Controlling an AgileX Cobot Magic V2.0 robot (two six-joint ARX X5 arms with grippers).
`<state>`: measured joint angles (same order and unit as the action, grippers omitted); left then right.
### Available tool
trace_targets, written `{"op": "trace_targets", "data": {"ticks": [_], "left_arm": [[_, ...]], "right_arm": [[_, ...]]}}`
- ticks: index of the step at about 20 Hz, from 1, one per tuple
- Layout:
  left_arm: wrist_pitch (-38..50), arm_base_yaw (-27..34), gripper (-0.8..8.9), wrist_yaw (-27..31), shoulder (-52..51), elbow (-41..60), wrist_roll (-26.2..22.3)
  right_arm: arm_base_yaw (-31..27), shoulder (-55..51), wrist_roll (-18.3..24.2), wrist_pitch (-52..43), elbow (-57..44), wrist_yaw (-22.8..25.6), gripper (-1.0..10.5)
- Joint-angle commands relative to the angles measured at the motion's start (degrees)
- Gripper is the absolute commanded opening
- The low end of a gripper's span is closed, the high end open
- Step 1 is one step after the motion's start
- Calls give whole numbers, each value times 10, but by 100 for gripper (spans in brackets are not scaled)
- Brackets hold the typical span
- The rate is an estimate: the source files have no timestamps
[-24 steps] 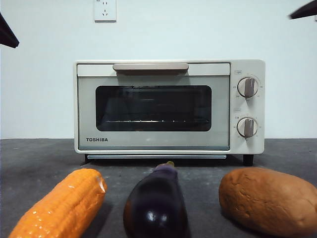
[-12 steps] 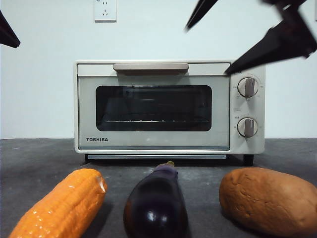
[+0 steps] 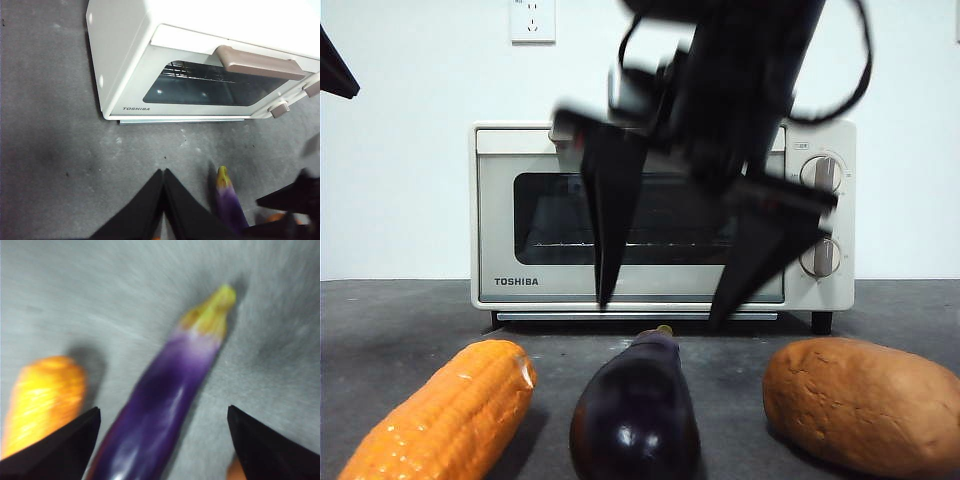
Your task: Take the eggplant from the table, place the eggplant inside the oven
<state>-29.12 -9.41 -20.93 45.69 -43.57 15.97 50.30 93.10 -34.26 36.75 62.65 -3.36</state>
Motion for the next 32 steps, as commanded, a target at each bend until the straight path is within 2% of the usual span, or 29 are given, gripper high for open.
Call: {"op": "trace_targets", "data": {"ticks": [1, 4, 10, 14, 16, 18, 21, 23, 27, 32], "left_arm": [[4, -1, 6, -1, 3, -12, -13], [4, -1, 6, -1, 3, -12, -17], [3, -1, 6, -1, 3, -12, -19], [4, -1, 6, -1, 3, -12, -18], [4, -7, 6, -1, 5, -13, -18], [4, -26, 6, -1, 19, -26, -19], [4, -70, 6, -1, 75, -74, -22], [4, -102, 6, -1, 131, -120, -35], [4, -144, 6, 1, 243, -213, -50], [-11, -183, 6, 21, 381, -344, -77]], "right_arm": [[10, 35, -16, -17, 12, 2, 404], [10, 67, -18, -32, 12, -2, 373], [18, 66, -43, -39, 12, -1, 167], [18, 51, -37, -15, 22, -2, 150], [18, 18, 2, 29, 45, -3, 150], [19, -30, 65, 81, 69, -14, 150], [21, -123, 168, 160, 93, -16, 150], [21, -192, 209, 198, 95, -14, 150], [21, -289, 258, 280, 95, -5, 150], [21, -380, 259, 364, 95, 39, 150]]}}
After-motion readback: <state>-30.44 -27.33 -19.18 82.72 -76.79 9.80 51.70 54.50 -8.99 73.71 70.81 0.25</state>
